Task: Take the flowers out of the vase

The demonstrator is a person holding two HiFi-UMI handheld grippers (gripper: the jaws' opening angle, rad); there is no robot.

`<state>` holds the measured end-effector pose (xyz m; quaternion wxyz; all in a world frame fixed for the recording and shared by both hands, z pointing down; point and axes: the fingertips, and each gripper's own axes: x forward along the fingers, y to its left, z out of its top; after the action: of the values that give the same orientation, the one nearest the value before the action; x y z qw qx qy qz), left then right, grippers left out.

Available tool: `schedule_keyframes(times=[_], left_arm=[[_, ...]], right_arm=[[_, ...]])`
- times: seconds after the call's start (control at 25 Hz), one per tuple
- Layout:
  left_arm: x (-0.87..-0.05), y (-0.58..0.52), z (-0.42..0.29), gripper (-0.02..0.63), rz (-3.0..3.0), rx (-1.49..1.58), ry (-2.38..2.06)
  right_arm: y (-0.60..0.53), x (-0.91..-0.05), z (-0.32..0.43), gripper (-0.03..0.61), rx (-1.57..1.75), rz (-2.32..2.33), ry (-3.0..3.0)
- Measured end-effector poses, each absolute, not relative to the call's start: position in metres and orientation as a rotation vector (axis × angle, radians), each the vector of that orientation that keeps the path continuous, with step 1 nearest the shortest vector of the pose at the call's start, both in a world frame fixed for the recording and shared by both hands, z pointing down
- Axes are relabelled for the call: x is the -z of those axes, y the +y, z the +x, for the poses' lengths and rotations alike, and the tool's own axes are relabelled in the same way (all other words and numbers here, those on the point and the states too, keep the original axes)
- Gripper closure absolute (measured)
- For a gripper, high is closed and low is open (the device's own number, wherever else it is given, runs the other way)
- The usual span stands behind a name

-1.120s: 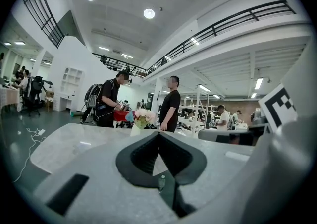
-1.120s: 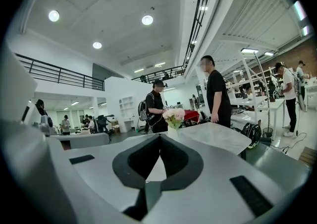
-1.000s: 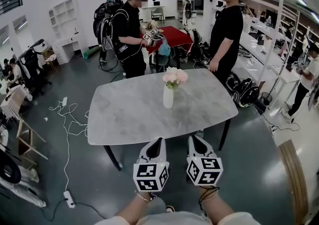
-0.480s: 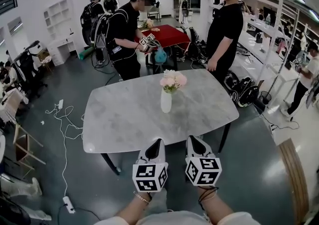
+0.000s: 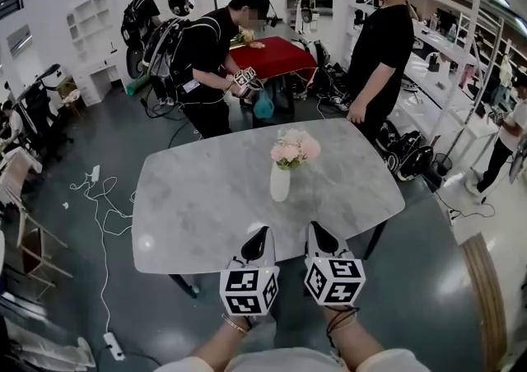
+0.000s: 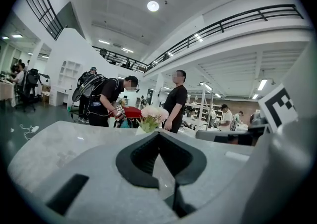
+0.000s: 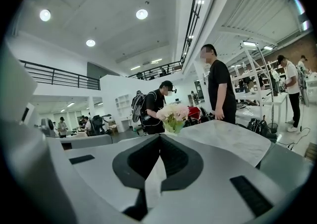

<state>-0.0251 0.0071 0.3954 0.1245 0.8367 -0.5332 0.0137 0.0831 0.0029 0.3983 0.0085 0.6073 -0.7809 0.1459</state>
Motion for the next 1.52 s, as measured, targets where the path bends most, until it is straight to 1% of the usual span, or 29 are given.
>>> schedule_keyframes(times=[0.28, 0.64, 0.8, 1.08, 1.52], left_arm=[[-0.394, -0.057, -0.041, 0.606, 2.446, -0.040, -1.537], [-0.404, -0.110, -0.046, 0.606, 2.464, -0.089, -1.474], [-0.402, -0.136, -0.049, 0.606, 2.484, -0.087, -1.449], [-0.404, -0.171, -0.065, 0.606, 2.484, -0.050, -1.407], [-0.427, -0.198, -0.067, 0.606, 2.443, -0.075, -1.378]], right_arm=[[-0.060, -0.392, 0.065, 0.574, -0.442, 1.910, -2.443], [-0.111, -0.407, 0.060, 0.574, -0.509, 1.944, -2.387], [-0.132, -0.401, 0.054, 0.574, -0.483, 1.943, -2.372], [-0.156, -0.398, 0.039, 0.574, -0.434, 1.935, -2.326], [-0.173, -0.417, 0.044, 0.574, -0.498, 1.959, -2.289]])
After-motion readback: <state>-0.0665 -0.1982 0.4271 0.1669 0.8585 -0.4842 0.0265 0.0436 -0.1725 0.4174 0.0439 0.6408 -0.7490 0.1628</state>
